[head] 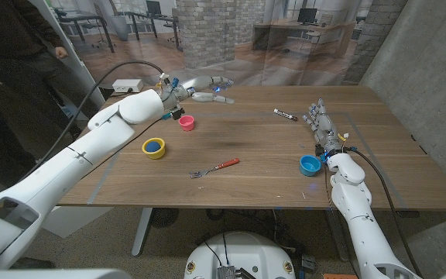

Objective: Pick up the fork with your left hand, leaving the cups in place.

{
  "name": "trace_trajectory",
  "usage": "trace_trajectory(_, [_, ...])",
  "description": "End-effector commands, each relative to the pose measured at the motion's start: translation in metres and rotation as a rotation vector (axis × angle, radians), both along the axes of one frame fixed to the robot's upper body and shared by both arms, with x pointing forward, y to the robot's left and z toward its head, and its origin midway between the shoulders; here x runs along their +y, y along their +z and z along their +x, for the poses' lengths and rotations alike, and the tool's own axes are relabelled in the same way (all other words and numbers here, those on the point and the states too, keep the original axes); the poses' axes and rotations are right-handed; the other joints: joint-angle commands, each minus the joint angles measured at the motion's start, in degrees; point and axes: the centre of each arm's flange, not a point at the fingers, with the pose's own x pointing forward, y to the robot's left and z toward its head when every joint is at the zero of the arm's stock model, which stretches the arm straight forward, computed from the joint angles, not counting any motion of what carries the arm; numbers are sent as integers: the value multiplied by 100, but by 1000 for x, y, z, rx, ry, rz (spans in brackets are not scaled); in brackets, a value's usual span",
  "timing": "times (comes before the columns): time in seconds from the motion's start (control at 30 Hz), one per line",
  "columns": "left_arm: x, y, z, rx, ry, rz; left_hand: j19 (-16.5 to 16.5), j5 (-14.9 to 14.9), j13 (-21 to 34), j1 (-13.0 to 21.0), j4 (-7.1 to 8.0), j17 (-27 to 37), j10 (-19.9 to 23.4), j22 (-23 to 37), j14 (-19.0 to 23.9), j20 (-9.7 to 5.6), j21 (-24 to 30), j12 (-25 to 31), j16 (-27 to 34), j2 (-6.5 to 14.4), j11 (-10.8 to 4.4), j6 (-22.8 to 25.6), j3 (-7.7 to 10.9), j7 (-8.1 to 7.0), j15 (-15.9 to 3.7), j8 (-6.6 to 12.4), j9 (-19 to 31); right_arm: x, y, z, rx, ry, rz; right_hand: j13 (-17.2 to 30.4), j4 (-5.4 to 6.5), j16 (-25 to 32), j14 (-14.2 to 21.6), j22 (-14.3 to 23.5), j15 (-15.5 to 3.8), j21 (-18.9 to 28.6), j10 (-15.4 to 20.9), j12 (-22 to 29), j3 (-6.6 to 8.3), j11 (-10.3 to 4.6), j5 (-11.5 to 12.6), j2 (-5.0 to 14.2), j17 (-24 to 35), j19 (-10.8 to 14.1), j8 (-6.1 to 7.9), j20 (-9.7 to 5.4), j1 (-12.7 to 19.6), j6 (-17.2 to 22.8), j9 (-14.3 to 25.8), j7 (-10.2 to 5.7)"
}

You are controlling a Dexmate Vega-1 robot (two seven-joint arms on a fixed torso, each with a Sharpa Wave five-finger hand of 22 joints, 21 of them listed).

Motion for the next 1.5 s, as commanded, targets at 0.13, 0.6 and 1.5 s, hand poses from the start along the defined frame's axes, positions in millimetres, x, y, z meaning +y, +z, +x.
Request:
trace_trajectory(0.13, [-6, 9, -10, 11, 33, 121, 3, 51, 38, -58, -6, 21, 61, 12, 37, 10, -41, 31, 50, 7, 7, 53, -37, -3, -23, 25, 9, 2, -4, 2, 1, 2, 8, 17, -4, 8, 9, 13, 38, 18, 53, -15, -6, -20, -10, -26, 10, 45, -13, 21, 38, 40, 6, 7])
trace_trajectory(0.6, [-15, 18, -17, 32, 69, 250, -14, 80, 56, -66, 13, 44, 85, 14, 17, 4, -63, 38, 54, 36, 10, 78, -61, -7, -20, 20, 10, 1, -5, 3, -3, 3, 16, 18, -3, 6, 9, 13, 42, 17, 60, -22, -15, -6, -11, -28, 11, 43, -30, 21, 31, 47, 7, 6])
trace_trajectory(1.5, [-35, 21, -32, 53, 158, 425, 216, 134, 136, -78, 69, 128, 458, 29, 276, -32, -17, 193, 205, 165, 80, 387, -110, 103, 21, 91, 15, -1, -10, -1, -16, 2, 28, 19, -3, 8, 19, 12, 39, 20, 71, -33, -29, -2, -13, -30, 11, 52, -56, 15, 22, 62, 9, 7])
